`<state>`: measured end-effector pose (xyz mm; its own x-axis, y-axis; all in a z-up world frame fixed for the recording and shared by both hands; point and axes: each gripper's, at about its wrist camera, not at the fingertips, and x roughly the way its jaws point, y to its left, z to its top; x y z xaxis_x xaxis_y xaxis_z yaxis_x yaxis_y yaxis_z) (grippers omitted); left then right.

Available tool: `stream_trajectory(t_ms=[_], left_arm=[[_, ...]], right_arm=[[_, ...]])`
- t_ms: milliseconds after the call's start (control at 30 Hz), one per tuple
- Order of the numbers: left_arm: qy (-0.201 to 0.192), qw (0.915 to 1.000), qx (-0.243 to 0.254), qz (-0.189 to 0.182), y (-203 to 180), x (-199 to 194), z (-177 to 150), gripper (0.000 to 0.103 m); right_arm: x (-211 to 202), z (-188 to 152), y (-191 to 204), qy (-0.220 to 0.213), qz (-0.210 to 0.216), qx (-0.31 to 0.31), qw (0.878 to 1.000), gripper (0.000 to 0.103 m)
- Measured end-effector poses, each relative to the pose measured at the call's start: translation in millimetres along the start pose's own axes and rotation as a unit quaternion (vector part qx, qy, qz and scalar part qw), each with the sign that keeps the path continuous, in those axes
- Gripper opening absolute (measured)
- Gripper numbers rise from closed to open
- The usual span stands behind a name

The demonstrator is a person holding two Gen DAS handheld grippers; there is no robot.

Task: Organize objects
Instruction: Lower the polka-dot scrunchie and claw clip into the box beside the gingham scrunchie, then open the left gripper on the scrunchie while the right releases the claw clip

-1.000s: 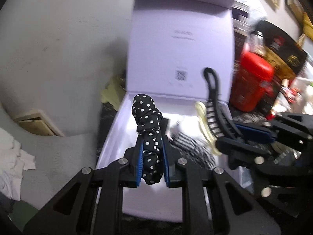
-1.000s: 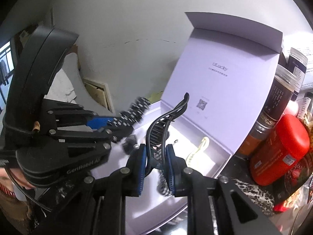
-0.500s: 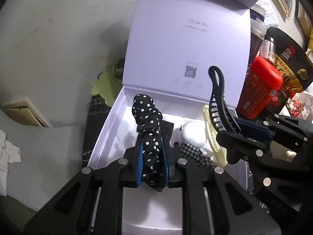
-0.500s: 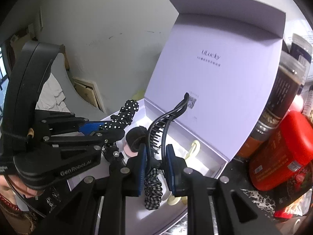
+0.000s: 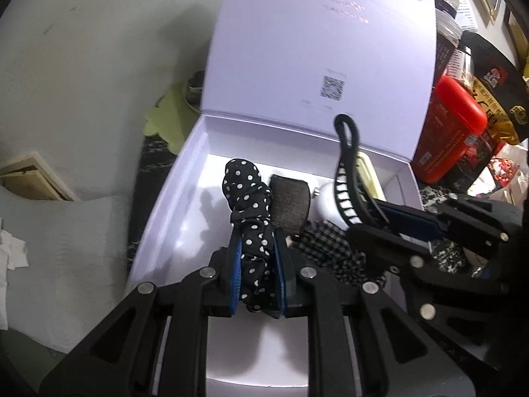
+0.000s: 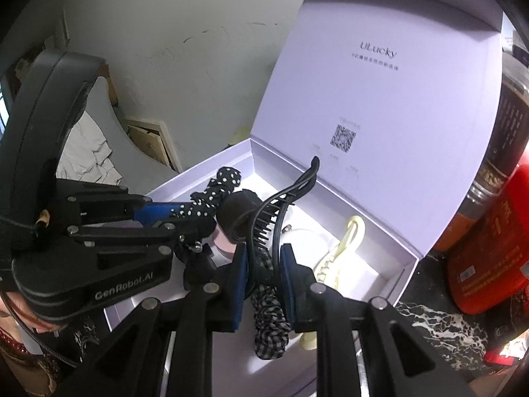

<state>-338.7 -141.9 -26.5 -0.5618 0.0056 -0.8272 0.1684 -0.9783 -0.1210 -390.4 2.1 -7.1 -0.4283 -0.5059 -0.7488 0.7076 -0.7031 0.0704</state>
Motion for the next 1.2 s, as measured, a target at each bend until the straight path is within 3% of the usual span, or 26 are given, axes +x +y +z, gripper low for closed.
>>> stream_trajectory(t_ms=[433,600,800,967,1200], left_arm=[[0.023,0.9993,0.006,-0.030,2,15,-3,0.016],[0.029,0.9984,0.045,-0.019,-11,18,-6,0.017],[0.027,0.9987,0.034,-0.027,-6,17,-4,0.020],[0.026,0.9988,0.036,-0.020,-5,16,-2,0.024],[0.028,0.9990,0.022,-0.026,4,14,1,0.038]], right_arm=[[15,-10,-10,0.023,-0.001,0.028,0.999,0.020],[26,-4,-14,0.031,-0.010,0.011,0.999,0.021],[26,-8,-16,0.034,-0.003,0.013,0.999,0.021],[26,-8,-15,0.042,-0.003,0.010,0.999,0.021],[19,-12,-19,0.035,-0.010,0.009,0.999,0.022]])
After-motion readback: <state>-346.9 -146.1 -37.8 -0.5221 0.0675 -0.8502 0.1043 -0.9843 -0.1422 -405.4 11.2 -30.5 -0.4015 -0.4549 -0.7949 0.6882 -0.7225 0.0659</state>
